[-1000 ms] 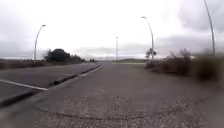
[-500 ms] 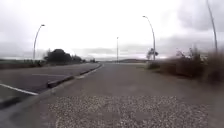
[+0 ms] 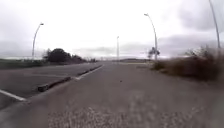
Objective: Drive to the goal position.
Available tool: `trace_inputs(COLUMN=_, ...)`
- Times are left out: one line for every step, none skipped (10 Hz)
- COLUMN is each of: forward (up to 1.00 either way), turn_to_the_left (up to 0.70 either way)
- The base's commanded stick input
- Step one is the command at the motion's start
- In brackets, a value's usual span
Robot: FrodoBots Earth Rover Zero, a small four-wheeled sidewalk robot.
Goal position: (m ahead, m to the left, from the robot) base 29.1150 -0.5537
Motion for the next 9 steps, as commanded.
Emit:
trace_inputs(forward=1.00, turn_to_the_left=0.00)
trace_inputs(forward=1.00, turn_to_the_left=0.00)
trace_inputs(forward=1.00, turn_to_the_left=0.00)
trace_inputs(forward=1.00, turn_to_the_left=0.00)
trace_inputs(forward=1.00, turn_to_the_left=0.00)
trace_inputs(forward=1.00, turn_to_the_left=0.00)
trace_inputs(forward=1.00, turn_to_the_left=0.00)
trace_inputs(forward=1.00, turn_to_the_left=0.00)
trace_inputs(forward=1.00, turn_to_the_left=0.00)
